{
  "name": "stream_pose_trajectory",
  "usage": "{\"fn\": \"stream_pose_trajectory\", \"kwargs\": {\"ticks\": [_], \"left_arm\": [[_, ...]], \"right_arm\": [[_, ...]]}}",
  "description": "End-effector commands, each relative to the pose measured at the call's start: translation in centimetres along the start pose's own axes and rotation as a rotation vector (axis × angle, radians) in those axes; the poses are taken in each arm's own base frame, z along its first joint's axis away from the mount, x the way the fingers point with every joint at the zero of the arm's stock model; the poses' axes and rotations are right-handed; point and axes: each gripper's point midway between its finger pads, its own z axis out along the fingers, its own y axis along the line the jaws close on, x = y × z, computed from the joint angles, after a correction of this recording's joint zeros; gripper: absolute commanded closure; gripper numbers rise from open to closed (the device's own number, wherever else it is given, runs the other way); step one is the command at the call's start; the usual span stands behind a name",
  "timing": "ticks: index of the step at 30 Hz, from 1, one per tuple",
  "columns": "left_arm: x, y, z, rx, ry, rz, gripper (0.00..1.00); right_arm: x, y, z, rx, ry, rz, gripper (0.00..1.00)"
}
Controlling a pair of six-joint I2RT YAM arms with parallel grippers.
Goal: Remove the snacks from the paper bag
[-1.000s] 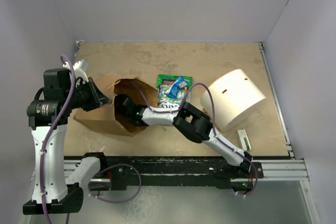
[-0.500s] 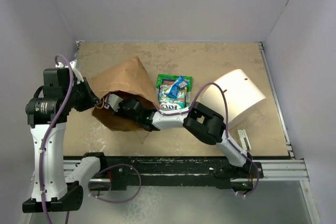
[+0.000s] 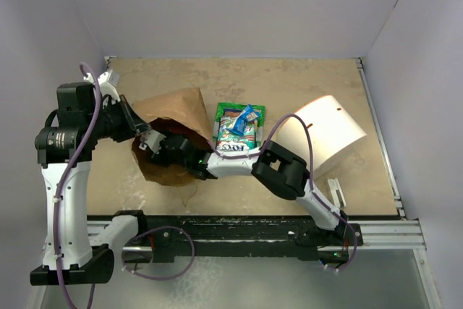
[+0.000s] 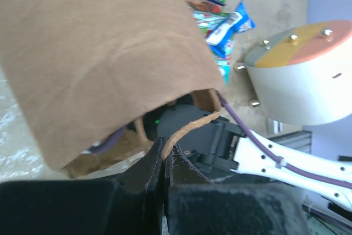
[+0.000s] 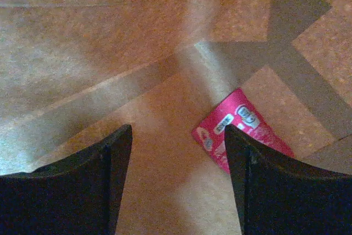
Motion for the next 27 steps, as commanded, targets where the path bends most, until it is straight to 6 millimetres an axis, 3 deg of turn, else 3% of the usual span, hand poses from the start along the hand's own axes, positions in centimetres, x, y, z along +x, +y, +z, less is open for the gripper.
{"fn": "stream_pose_trajectory", "kwargs": {"ticks": [1, 8, 14, 20, 24, 27], "left_arm": [[-1.3, -4.0, -0.6, 0.221, -0.028, 0.073, 1.00], [-1.5, -6.6, -1.0, 0.371, -0.047, 0.020, 1.00], [-0.2, -6.8, -0.3, 0.420, 0.012, -0.051, 1.00], [0.6, -6.5, -0.1, 0.420, 0.032, -0.056, 1.00], [0.8, -6.5, -0.2, 0.421, 0.038, -0.054, 1.00], [0.8, -6.5, -0.6, 0.416, 0.026, -0.037, 1.00]], "right_arm": [[-1.9, -1.0, 0.7, 0.038, -0.012, 0.001, 0.23], [-1.2, -1.8, 1.4, 0.110, 0.080, 0.126, 0.10], [-0.2, -2.8, 1.6, 0.134, 0.084, 0.299, 0.06], [-1.0, -1.7, 2.9, 0.067, 0.017, 0.336, 0.02], [0.2, -0.7, 4.1, 0.060, 0.054, 0.412, 0.00], [1.5, -1.1, 5.0, 0.097, 0.086, 0.420, 0.01]]}}
